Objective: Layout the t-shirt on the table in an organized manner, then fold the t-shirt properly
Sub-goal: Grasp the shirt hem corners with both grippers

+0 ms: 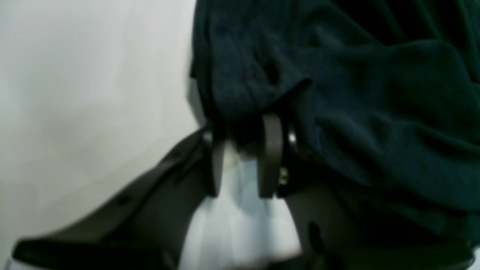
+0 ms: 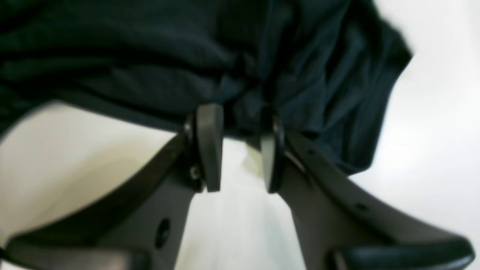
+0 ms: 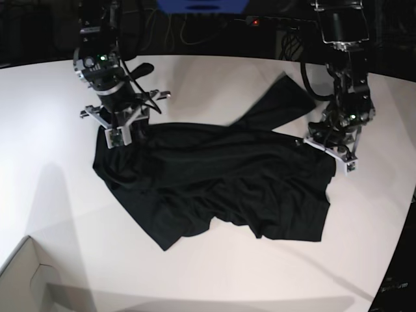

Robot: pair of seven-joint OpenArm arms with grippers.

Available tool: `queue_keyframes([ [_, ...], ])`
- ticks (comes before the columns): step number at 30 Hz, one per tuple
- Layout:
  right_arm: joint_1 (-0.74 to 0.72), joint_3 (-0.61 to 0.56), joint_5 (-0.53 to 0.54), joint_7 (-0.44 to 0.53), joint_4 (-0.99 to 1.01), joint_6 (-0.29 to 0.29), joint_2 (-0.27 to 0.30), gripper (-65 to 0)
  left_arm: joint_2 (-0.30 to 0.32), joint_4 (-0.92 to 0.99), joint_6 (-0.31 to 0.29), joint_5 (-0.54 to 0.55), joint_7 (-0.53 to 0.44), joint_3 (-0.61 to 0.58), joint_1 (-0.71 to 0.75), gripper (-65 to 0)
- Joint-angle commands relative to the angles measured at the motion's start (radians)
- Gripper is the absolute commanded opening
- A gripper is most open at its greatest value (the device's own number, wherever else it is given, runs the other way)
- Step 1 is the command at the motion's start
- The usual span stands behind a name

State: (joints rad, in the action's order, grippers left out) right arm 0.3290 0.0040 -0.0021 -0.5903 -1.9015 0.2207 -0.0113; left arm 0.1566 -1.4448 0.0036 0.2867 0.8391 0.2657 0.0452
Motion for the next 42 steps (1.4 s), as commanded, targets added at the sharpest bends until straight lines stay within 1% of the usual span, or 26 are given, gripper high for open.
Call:
queue_keyframes([
  [1, 0.012, -0.003, 0.007, 0.016, -0.023, 0.001, 0.000, -46.3, -0.002, -0.026, -0.006, 0.010, 0.038, -0.003, 0.028, -50.1],
  [3, 0.025, -0.016, 0.007, 0.016, -0.025, 0.001, -0.002, -43.8, -0.001, -0.076, -0.007, 0.012, 0.032, 0.020, 0.072, -50.1],
  [6, 0.023, -0.032, 0.007, 0.016, -0.022, 0.001, -0.002, -37.9, -0.013, -0.165, -0.007, 0.012, 0.001, 0.096, 0.117, -50.1],
  [9, 0.006, -0.029, 0.007, 0.016, -0.023, 0.001, -0.002, -32.7, -0.039, -0.251, -0.009, 0.013, -0.014, 0.151, 0.132, -50.1],
  [11, -0.021, -0.025, 0.004, 0.016, -0.020, -0.001, -0.002, -31.4, -0.041, -0.276, -0.009, 0.013, -0.013, 0.174, 0.124, -50.1],
  [15, -0.074, -0.025, 0.003, 0.016, 0.033, -0.001, 0.003, -31.3, -0.042, -0.271, -0.009, 0.013, -0.013, 0.174, 0.088, -50.1],
  [21, -0.186, -0.025, 0.003, 0.016, 0.201, -0.004, 0.003, -31.4, -0.053, -0.202, -0.009, 0.013, -0.011, 0.174, 0.029, -50.1],
  [24, -0.229, -0.014, 0.003, 0.016, 0.251, -0.004, 0.003, -31.4, -0.055, -0.188, -0.009, 0.013, -0.011, 0.174, 0.011, -50.1],
  [29, -0.291, 0.044, 0.003, 0.016, 0.310, -0.004, 0.003, -31.5, -0.055, -0.187, -0.009, 0.013, -0.013, 0.172, 0.009, -50.1],
  [31, -0.308, 0.063, 0.003, 0.016, 0.333, -0.004, 0.003, -31.5, -0.053, -0.187, -0.009, 0.013, -0.013, 0.148, 0.009, -50.1],
  [35, -0.314, 0.063, 0.003, 0.016, 0.346, -0.001, 0.003, -31.8, -0.053, -0.187, -0.009, 0.009, -0.013, 0.139, 0.035, -50.1],
  [37, -0.311, 0.063, 0.003, 0.016, 0.345, 0.001, 0.003, -34.9, -0.051, -0.195, -0.009, 0.009, -0.013, 0.137, 0.057, -50.1],
  [38, -0.310, 0.063, 0.003, 0.016, 0.345, 0.001, 0.003, -38.6, -0.050, -0.198, -0.009, 0.009, -0.013, 0.140, 0.069, -50.1],
  [40, -0.308, 0.063, 0.003, 0.016, 0.340, 0.001, 0.001, -49.6, -0.045, -0.201, -0.009, 0.009, -0.013, 0.146, 0.094, -50.1],
  [42, -0.308, 0.063, 0.003, 0.016, 0.340, 0.003, 0.001, -62.5, -0.027, -0.201, -0.009, 0.010, -0.013, 0.172, 0.114, -50.1],
])
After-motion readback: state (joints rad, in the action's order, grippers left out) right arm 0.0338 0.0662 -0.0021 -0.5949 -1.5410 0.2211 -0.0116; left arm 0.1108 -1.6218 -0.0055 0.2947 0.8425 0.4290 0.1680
